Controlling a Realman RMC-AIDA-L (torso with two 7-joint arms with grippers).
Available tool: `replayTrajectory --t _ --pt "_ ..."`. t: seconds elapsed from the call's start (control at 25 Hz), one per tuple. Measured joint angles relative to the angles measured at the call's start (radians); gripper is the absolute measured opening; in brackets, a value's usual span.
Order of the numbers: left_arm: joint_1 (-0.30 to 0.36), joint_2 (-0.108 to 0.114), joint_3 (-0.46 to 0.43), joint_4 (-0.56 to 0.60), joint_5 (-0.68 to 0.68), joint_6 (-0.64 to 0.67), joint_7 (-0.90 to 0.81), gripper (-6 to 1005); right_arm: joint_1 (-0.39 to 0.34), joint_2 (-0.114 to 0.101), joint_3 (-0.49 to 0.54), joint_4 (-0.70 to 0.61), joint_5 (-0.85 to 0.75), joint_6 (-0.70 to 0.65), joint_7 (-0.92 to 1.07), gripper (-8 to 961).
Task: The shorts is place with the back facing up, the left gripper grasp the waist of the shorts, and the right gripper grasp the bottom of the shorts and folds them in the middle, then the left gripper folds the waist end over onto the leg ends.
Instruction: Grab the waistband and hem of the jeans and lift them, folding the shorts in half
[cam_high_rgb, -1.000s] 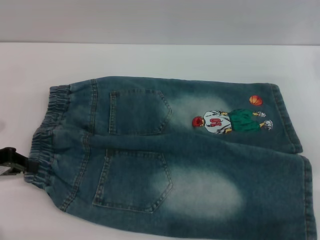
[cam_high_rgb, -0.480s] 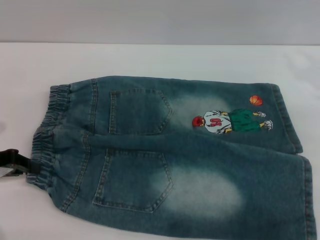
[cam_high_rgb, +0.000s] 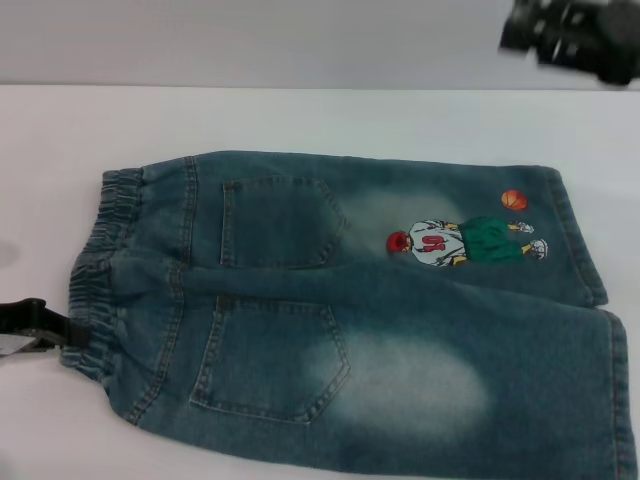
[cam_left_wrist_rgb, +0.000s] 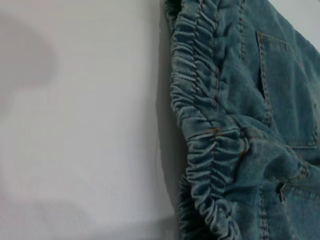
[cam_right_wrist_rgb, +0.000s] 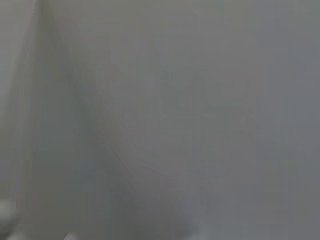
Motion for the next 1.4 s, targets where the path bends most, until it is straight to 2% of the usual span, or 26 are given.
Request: replayTrajectory --t 0.24,0.44,0.72,1.4 --pt "0.005 0.0 0.0 0.005 0.0 0.005 0.001 46 0.037 -0.01 -0.008 -0.107 -0.244 -0.19 0.092 581" --pt "0.006 -0.003 0.002 0.009 0.0 0.006 0.002 46 0.044 -0.019 -0.004 -0.134 -0.339 -0.27 0.094 581" --pt "0.006 -0.005 0.008 0.009 0.0 0.012 0.004 46 0.047 -0.019 -0.011 -0.155 -0.487 -0.359 0.082 582" --pt "-0.001 -0.013 0.009 0.009 0.001 0.013 0.013 47 0.082 -0.028 -0.051 -0.158 -0.783 -0.421 0.062 582"
